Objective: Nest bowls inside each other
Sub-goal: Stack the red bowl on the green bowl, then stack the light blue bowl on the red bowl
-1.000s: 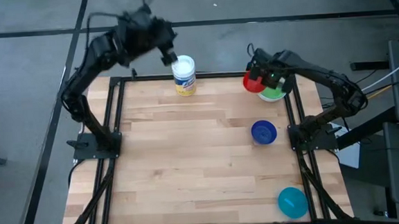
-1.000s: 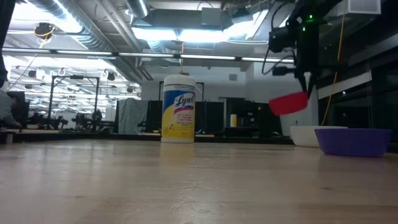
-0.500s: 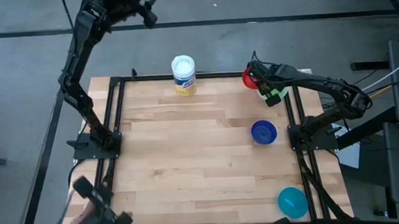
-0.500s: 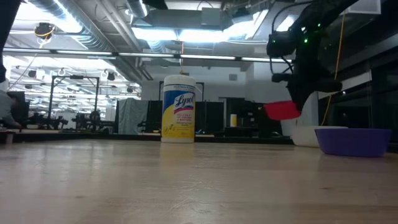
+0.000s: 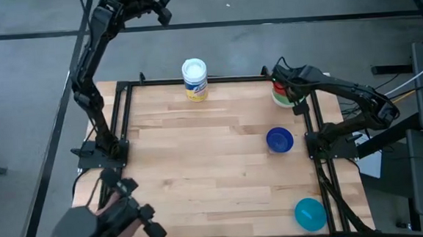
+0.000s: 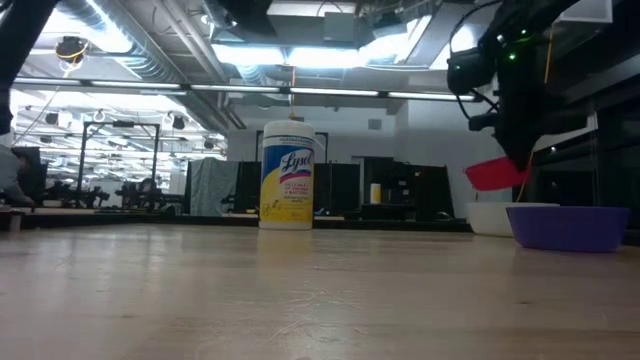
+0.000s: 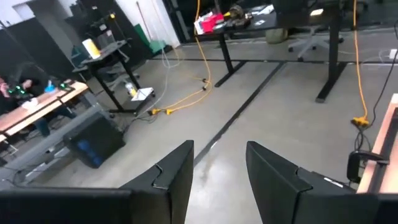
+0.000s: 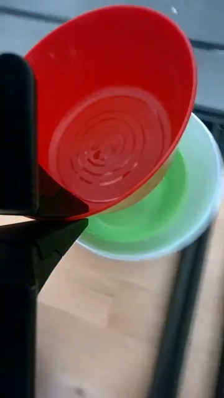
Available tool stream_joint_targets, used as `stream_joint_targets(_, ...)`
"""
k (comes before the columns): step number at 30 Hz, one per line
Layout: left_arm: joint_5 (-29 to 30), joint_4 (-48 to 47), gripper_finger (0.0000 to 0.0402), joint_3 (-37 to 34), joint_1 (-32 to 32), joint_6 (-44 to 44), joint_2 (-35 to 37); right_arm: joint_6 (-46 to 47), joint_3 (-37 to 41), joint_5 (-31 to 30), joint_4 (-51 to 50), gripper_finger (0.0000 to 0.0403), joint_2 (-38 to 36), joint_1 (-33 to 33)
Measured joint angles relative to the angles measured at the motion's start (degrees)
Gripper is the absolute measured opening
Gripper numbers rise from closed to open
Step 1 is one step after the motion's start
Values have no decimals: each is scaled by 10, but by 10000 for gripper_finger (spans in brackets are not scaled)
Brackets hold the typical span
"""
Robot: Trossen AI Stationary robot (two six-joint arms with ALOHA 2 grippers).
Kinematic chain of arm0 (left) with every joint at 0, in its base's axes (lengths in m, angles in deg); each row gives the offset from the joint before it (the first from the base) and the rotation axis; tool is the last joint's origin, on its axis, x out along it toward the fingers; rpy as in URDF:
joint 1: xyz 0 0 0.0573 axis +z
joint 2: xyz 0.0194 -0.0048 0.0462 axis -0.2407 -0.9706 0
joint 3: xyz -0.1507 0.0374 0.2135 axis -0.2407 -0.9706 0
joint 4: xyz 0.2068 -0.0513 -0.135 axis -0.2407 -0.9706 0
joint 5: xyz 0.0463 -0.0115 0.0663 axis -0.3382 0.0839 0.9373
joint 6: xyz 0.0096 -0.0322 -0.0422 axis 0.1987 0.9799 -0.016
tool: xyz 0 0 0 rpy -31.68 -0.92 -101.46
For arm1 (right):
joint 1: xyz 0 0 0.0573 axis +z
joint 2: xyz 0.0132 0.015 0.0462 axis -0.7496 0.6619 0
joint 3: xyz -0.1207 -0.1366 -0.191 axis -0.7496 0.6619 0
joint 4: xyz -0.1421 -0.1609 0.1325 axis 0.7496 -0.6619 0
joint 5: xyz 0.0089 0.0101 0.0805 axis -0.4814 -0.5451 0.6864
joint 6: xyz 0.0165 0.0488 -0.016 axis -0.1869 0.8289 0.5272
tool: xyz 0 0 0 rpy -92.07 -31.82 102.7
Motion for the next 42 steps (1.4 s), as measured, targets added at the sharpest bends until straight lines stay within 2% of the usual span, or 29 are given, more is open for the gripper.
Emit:
stream_joint_targets(5, -3, 10, 143, 0, -3, -1, -17, -4, 19, 1, -3, 0, -7, -18)
stream_joint_targets(12, -1, 18, 143, 0, -5, -6, -33, 5, 117, 34, 109, 0, -22, -8)
stream_joint_targets(16, -1, 32, 143, 0, -5, -7, -39, 7, 122, 29, 105, 1, -22, -4)
stream_joint_targets(20, -2, 34, 143, 0, -5, -5, -41, 10, 122, 18, 113, 18, -26, -10)
stream_joint_targets(25, -4, 34, 143, 0, -5, -7, -42, -22, 122, -28, 138, 58, -32, -8)
stream_joint_targets(29, -4, 34, 143, 0, -5, -6, -42, -22, 122, -48, 151, 107, -42, -5)
stream_joint_targets(37, -6, 34, 143, 0, -5, -2, -42, -41, 122, -56, 161, 216, -78, -5)
stream_joint_targets(42, -14, 34, 143, 0, -5, 3, -42, -86, 122, -56, 209, 260, -114, 21)
